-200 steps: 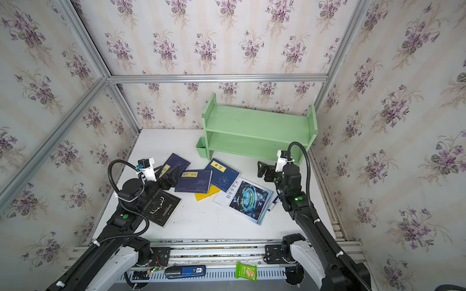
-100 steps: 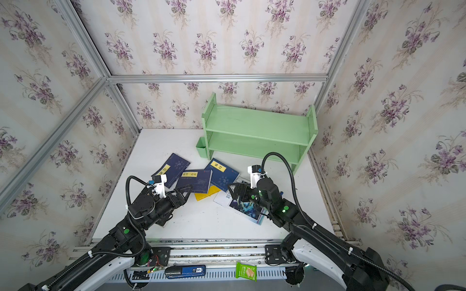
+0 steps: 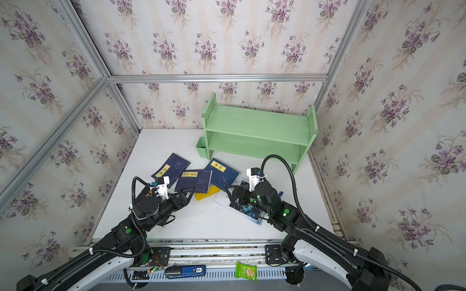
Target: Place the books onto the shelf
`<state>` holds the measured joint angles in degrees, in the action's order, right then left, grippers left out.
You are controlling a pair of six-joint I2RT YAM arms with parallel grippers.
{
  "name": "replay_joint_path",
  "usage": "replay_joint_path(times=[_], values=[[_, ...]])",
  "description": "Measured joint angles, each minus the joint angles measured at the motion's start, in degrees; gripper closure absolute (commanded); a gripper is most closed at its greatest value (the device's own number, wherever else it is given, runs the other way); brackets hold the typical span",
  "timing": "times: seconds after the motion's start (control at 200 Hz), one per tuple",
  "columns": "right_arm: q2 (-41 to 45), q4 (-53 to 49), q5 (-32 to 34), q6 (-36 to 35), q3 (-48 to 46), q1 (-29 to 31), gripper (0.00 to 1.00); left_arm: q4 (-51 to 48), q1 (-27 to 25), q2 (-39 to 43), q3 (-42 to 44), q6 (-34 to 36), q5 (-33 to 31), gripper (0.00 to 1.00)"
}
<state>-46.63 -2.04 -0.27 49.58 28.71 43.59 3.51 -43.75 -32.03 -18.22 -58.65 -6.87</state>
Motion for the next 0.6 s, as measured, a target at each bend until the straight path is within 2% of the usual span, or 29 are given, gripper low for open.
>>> replay_joint_path(times=[0.15, 0.195, 0.275, 0.355, 0.6], values=[[-3.93, 0.37, 1.36, 2.14, -2.67, -3.28, 0.04, -0.11, 0.00, -4.63, -1.29, 0.28, -0.72, 0.01], [-5.46, 0.37, 0.85, 2.54, -3.04, -4.11, 0.01, -0.37, 0.00, -6.60, -2.38, 1.22, -0.50, 0.01], [-8.09, 0.17, -0.17, 2.82, -2.71, -5.20, 0.00, -0.42, 0.07, -10.23, -4.79, 3.41, 0.79, 0.01], [-10.03, -4.24, -0.20, 2.47, -0.20, -5.57, 0.00, -0.33, 0.04, -14.67, -7.04, 5.70, 3.15, 0.01], [-11.02, -21.88, 5.66, 3.80, 5.09, -6.45, 0.00, -0.28, -0.31, -29.57, -13.09, 11.61, 10.88, 0.01]])
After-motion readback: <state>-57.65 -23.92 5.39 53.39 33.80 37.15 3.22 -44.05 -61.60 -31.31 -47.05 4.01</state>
